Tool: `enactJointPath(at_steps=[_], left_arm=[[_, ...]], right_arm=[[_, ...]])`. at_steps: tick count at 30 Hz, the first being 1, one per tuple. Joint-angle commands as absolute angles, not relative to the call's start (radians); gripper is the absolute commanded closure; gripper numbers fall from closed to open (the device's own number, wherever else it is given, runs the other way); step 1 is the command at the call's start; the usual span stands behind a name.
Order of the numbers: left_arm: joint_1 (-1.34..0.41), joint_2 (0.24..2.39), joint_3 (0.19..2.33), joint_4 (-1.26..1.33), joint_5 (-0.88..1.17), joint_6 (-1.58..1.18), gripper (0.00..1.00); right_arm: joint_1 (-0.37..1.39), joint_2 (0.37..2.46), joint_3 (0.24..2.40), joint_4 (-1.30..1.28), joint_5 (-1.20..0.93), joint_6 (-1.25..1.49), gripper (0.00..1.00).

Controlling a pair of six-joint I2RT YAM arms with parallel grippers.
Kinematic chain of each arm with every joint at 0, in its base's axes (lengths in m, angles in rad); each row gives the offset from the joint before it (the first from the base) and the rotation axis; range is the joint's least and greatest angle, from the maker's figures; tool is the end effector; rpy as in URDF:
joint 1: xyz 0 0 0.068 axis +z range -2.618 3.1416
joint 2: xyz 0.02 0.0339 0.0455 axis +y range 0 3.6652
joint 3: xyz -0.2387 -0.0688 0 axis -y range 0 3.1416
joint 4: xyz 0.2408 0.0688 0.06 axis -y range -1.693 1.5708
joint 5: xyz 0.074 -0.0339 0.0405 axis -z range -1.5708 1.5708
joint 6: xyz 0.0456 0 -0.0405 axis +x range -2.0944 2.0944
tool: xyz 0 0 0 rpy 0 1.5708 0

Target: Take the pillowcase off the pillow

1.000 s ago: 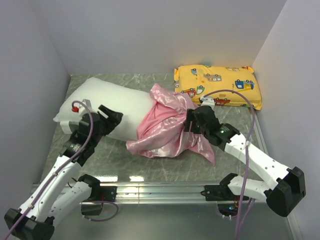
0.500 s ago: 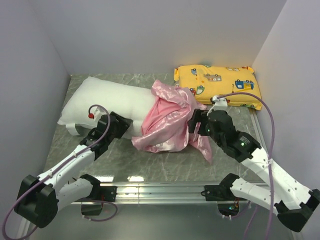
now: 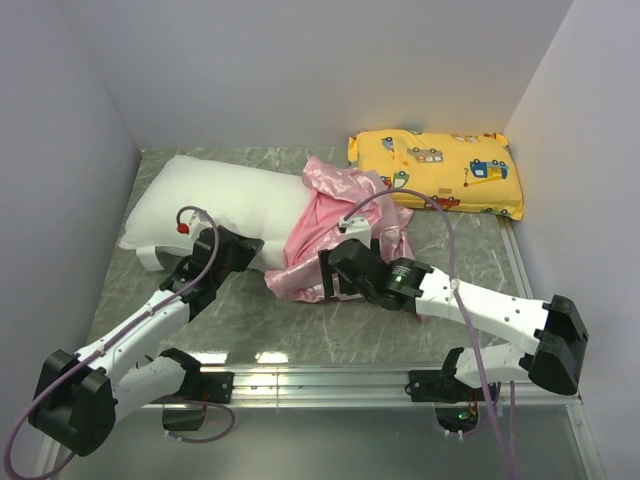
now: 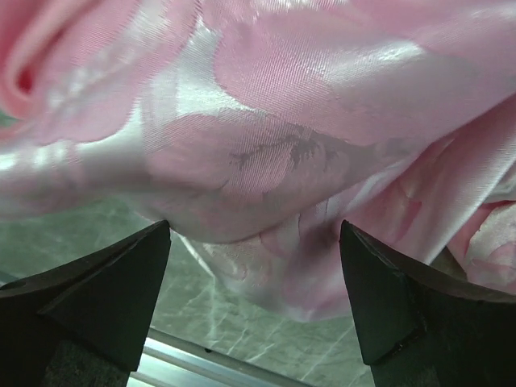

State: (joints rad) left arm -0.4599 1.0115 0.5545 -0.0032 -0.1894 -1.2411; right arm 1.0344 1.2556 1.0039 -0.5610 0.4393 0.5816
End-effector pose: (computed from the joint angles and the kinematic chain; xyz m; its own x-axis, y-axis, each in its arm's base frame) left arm 0.2210 -0.0999 0.2107 -0.3983 -0.8397 -0.3692 -0.2844 0.4957 -0.8206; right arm 0.1564 0.2251 0.2549 -0.6554 -0.1294 -0.7442 -0.3213 0.9394 0.1197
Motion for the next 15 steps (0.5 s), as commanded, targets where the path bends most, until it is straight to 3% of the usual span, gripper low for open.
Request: enactJointPath(at_steps=[1,2,4,5,6,8,15], left_arm=[[-0.463,0.982,0.606,0.003,-0.199,-1.204,0.99],[-0.463,0.979,0.615,-0.023,-0.205,-1.187,1.0],[-0.462,0.963,0.649,-0.054,-0.227,-1.166,1.0],[-0.46,0.957,0.66,-0.061,-0.235,-1.143,1.0],[-0.457,0.944,0.685,-0.08,-0.242,-1.128,1.0],[-0.43,0.93,0.724,-0.101,-0.247,-1.091,1.0],[-0.217,0.881,0.807,-0.167,-0.137,-1.008,1.0]], right_arm=[[1.042,1.269,0.993,-0.512,0.518,0.604,0.08],[1.04,1.264,0.988,-0.524,0.528,0.612,0.1],[1.042,1.232,0.959,-0.537,0.549,0.624,0.26],[1.04,1.218,0.947,-0.548,0.567,0.627,0.38],[1.037,1.2,0.925,-0.557,0.58,0.633,0.63],[1.026,1.149,0.898,-0.581,0.592,0.646,0.87],[0.988,0.979,0.845,-0.661,0.623,0.667,0.93]])
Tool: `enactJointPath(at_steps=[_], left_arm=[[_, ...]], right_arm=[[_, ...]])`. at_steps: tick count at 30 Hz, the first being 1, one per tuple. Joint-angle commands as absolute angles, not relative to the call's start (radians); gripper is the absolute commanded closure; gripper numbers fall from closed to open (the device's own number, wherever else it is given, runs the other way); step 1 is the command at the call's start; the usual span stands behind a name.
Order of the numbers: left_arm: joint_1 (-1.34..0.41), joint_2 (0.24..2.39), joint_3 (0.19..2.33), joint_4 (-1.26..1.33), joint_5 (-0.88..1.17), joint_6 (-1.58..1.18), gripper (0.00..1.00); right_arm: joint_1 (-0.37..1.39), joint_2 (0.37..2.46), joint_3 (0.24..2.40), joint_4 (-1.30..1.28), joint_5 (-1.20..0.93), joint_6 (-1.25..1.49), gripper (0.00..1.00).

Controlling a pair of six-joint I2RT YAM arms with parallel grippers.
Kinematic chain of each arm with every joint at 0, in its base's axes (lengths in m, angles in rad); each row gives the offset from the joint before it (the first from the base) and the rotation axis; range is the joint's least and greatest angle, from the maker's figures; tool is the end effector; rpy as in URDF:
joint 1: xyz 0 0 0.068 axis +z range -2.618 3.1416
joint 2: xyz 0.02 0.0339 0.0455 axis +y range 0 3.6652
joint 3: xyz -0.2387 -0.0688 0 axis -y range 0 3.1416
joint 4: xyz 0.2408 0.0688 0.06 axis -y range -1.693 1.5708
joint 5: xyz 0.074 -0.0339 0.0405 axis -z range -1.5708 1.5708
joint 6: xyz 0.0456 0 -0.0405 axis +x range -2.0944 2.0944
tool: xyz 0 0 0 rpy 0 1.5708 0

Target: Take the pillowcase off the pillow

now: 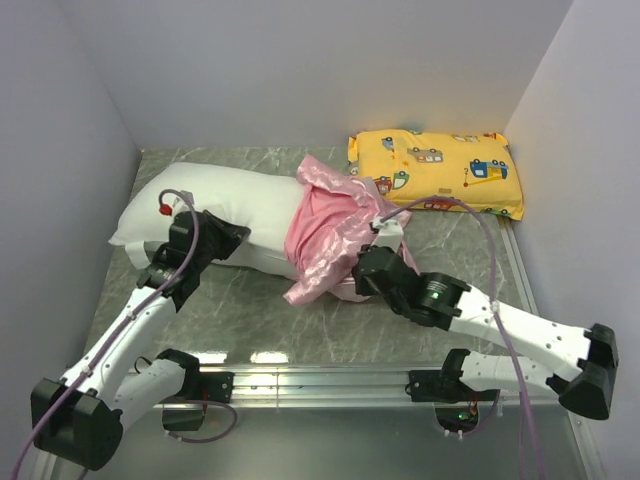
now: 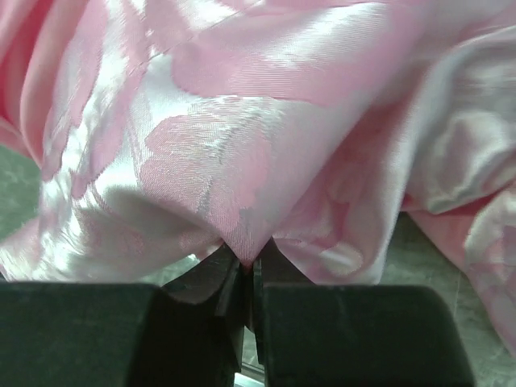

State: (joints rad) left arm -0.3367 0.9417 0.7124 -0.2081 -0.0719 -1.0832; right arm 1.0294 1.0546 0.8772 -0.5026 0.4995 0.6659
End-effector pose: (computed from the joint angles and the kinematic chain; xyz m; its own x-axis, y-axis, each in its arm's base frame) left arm 0.2237 -0.0748 0.2596 -0.4242 -0.7851 -0.4513 -0.2276 0.5748 -0.7860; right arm 0.1416 0.1931 0.2660 -0.6010 0.0529 -0.7975 -0.2405 0.9396 0.2435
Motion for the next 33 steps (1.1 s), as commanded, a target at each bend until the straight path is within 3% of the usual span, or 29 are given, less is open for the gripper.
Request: enactJointPath(at_steps=[1,8,11,15,23,33], left_arm=[[-0.154,0.876,0.814,-0.172,-0.103,-0.996,1.0],[-0.014,0.874,0.9,-0.21,-0.043,-0.954,0.99],[-0.009,0.871,0.958,-0.235,-0.061,-0.928,0.99],[-0.003,0.882,1.015,-0.281,-0.074,-0.896,0.99],[0.075,0.884,0.993,-0.31,0.004,-0.879,1.0],[0.14,0.839,0.899,-0.319,0.112,-0.865,1.0]], right_arm=[[0.964,0.933,0.841,-0.669,0.621,0.663,0.93],[0.772,0.769,0.822,-0.686,0.523,0.58,0.94],[0.732,0.727,0.873,-0.715,0.531,0.56,0.99],[0.655,0.709,1.0,-0.764,0.604,0.535,1.0],[0.416,0.816,1.112,-0.75,0.588,0.45,1.0],[0.078,0.913,1.042,-0.637,0.342,0.411,1.0]])
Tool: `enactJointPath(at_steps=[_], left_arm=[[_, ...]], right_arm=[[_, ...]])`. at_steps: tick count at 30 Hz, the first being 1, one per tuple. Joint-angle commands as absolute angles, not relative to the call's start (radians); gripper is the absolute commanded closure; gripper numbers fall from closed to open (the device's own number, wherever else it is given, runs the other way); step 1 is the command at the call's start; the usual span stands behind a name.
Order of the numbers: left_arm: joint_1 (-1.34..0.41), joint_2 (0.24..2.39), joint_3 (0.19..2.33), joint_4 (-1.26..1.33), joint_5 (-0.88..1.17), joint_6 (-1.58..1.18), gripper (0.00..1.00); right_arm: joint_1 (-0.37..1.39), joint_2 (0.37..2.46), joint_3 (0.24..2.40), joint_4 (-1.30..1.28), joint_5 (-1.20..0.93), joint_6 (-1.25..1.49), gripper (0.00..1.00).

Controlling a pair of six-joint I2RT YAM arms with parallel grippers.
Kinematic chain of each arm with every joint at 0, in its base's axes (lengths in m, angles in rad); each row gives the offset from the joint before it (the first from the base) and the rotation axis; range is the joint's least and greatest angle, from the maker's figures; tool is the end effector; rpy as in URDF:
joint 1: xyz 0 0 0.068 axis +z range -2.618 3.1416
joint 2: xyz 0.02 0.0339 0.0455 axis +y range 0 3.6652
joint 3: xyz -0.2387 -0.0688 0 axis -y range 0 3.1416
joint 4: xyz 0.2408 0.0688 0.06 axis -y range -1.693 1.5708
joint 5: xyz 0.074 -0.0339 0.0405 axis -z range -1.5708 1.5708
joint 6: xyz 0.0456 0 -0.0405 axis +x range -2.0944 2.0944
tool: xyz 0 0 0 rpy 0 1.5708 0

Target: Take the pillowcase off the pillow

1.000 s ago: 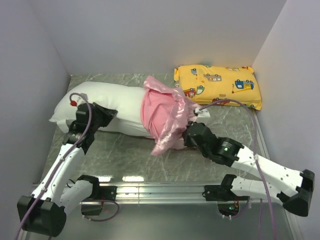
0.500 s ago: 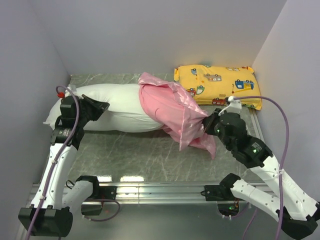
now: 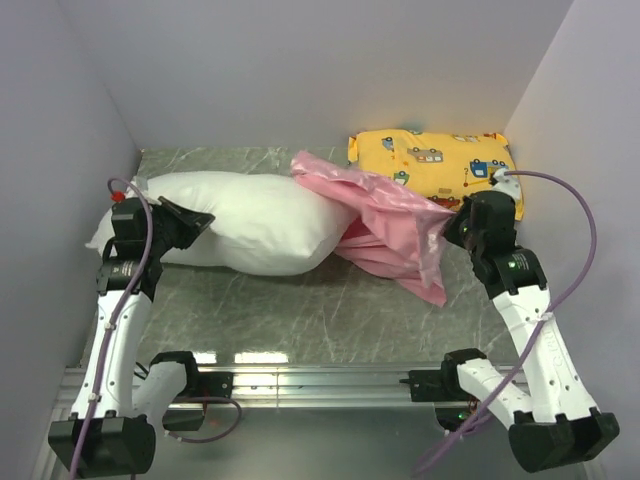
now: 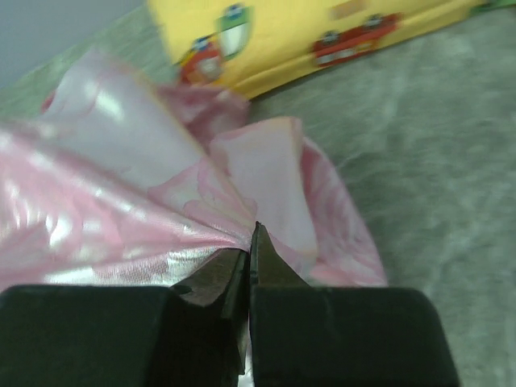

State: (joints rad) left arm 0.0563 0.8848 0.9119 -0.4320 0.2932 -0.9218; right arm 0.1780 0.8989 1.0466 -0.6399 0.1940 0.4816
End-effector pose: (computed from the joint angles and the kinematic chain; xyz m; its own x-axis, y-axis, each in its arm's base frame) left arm 0.2164 -0.0010 0.3184 -0.4061 -0.7868 -0.4648 -0.1856 0.5691 -0.8011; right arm 0.2037 0.0277 0.3390 -0.4152 0.3871 -0.8232 0.2097 0.9213 0.3275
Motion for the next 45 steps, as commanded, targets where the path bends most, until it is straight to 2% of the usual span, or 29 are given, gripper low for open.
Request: enactJointPath(at_steps=[1,4,6,7,9,11,14,18,20,23,29,33,37,38,40,41,43,45], left_arm=[[0.14,0.831,0.882,-0.311,0.129,-0.88,1.0],[0.138,0.804,0.803,-0.266,0.192,-0.913,1.0],[0.138,0.784,0.726,-0.238,0.222,-0.93,1.0],[0.135,0.776,0.703,-0.22,0.236,-0.94,1.0],[0.135,0.759,0.649,-0.209,0.248,-0.948,1.0],[0.132,0.746,0.618,-0.207,0.25,-0.948,1.0],[0.13,0.721,0.609,-0.215,0.255,-0.943,1.0],[0.109,0.718,0.592,-0.204,0.278,-0.945,0.99],[0.106,0.715,0.578,-0.209,0.273,-0.939,1.0],[0.104,0.696,0.557,-0.209,0.273,-0.937,0.99],[0.104,0.687,0.535,-0.212,0.276,-0.939,1.0],[0.104,0.678,0.522,-0.213,0.278,-0.94,1.0],[0.103,0.683,0.509,-0.206,0.29,-0.943,1.0],[0.104,0.684,0.506,-0.203,0.291,-0.945,1.0],[0.103,0.686,0.503,-0.198,0.296,-0.946,1.0],[0.104,0.689,0.502,-0.196,0.296,-0.945,0.99],[0.103,0.695,0.5,-0.189,0.299,-0.946,1.0],[0.103,0.703,0.495,-0.177,0.305,-0.948,1.0]], right_arm=[[0.077,0.932,1.035,-0.629,0.324,0.417,1.0],[0.087,0.93,1.014,-0.606,0.236,0.422,1.0],[0.122,0.914,0.989,-0.577,0.201,0.433,0.95],[0.145,0.908,0.989,-0.575,0.193,0.436,0.91],[0.204,0.9,1.005,-0.589,0.233,0.442,0.76],[0.336,0.884,1.031,-0.606,0.29,0.46,0.63],[0.448,0.877,1.064,-0.623,0.353,0.485,0.59],[0.486,0.903,1.098,-0.644,0.409,0.492,0.54],[0.492,0.913,1.095,-0.622,0.394,0.491,0.46],[0.508,0.946,1.082,-0.534,0.272,0.483,0.39],[0.603,1.319,1.186,-0.491,0.305,0.46,0.23],[0.617,1.535,1.196,-0.442,0.314,0.472,0.21],[0.608,1.66,1.213,-0.446,0.36,0.472,0.32],[0.6,1.67,1.206,-0.455,0.368,0.474,0.49],[0.566,1.66,1.18,-0.457,0.373,0.485,0.74],[0.522,1.64,1.125,-0.439,0.368,0.489,0.9],[0.441,1.542,1.059,-0.414,0.319,0.506,0.99],[0.304,1.418,0.953,-0.379,0.292,0.512,1.0]])
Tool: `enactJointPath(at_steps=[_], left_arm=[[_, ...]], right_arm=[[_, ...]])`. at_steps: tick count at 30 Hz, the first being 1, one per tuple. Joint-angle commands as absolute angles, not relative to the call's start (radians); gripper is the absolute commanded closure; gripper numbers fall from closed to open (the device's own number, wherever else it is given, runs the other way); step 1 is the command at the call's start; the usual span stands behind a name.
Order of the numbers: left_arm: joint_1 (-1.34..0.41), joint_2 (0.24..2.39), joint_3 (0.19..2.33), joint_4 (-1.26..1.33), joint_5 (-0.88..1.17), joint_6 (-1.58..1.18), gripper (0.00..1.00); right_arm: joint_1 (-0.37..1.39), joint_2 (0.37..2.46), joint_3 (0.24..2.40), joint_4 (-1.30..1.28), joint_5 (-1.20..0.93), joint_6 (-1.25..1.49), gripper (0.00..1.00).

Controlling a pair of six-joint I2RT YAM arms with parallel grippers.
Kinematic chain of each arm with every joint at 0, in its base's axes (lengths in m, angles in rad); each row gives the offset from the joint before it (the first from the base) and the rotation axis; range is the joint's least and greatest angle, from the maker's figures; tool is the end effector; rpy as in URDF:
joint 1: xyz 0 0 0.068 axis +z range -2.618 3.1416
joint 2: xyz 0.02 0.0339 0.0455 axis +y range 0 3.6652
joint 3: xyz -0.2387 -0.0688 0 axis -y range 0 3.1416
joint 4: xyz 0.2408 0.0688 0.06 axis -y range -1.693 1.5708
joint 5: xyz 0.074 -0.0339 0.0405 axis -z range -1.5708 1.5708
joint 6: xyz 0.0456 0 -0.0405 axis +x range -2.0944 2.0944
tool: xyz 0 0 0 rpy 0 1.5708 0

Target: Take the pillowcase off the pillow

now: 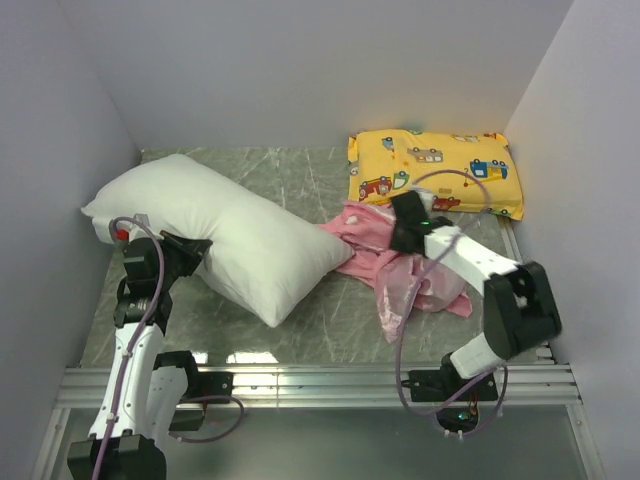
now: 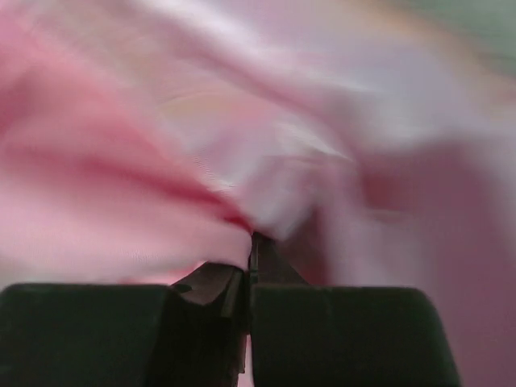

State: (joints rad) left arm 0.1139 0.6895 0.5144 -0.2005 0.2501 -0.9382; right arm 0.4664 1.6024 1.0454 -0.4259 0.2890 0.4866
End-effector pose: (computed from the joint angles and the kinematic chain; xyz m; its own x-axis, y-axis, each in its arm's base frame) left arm 0.1934 0.0108 0.2391 -0.3112 -0.8221 -0.4768 -0.2238 0.5510 -0.8040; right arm 0.2997 0.1363 0.1778 -0.7925 0.1028 -0.6011 0.0914 0.9946 0.0497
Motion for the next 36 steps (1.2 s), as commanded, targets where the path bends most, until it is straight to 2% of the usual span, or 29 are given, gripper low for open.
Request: enactJointPath(at_steps=[1,2,6,11,12,13,15,22,27,30,36], left_arm=[[0.103,0.707,0.491,-0.169,0.31,-0.95,1.0],[0.103,0.716,0.488,-0.163,0.313,-0.953,1.0],[0.101,0.739,0.477,-0.132,0.333,-0.965,0.99],[0.097,0.747,0.479,-0.126,0.333,-0.968,0.99],[0.095,0.747,0.489,-0.136,0.325,-0.96,0.99],[0.097,0.746,0.515,-0.15,0.324,-0.957,1.0],[0.095,0.73,0.544,-0.16,0.328,-0.963,1.0],[0.097,0.753,0.82,-0.224,0.311,-0.96,0.99],[0.098,0.799,0.865,-0.18,0.307,-0.999,1.0],[0.097,0.828,0.89,-0.144,0.318,-1.031,0.99],[0.097,0.871,0.87,-0.083,0.295,-1.049,0.99]], right_arm=[[0.264,1.376,0.902,-0.367,0.285,0.512,1.0],[0.18,1.337,0.882,-0.362,0.275,0.512,1.0],[0.053,1.146,0.835,-0.368,0.267,0.5,1.0],[0.017,1.042,0.835,-0.381,0.299,0.5,1.0],[0.0,1.016,0.836,-0.382,0.285,0.488,1.0],[-0.108,1.009,0.857,-0.391,0.243,0.488,1.0],[-0.158,0.99,0.874,-0.4,0.146,0.491,1.0],[-0.175,0.943,1.002,-0.495,0.136,0.491,1.0],[-0.267,0.888,1.003,-0.506,0.12,0.488,1.0],[-0.272,0.89,1.014,-0.509,0.045,0.498,1.0],[-0.272,0.85,0.996,-0.494,0.046,0.506,1.0]])
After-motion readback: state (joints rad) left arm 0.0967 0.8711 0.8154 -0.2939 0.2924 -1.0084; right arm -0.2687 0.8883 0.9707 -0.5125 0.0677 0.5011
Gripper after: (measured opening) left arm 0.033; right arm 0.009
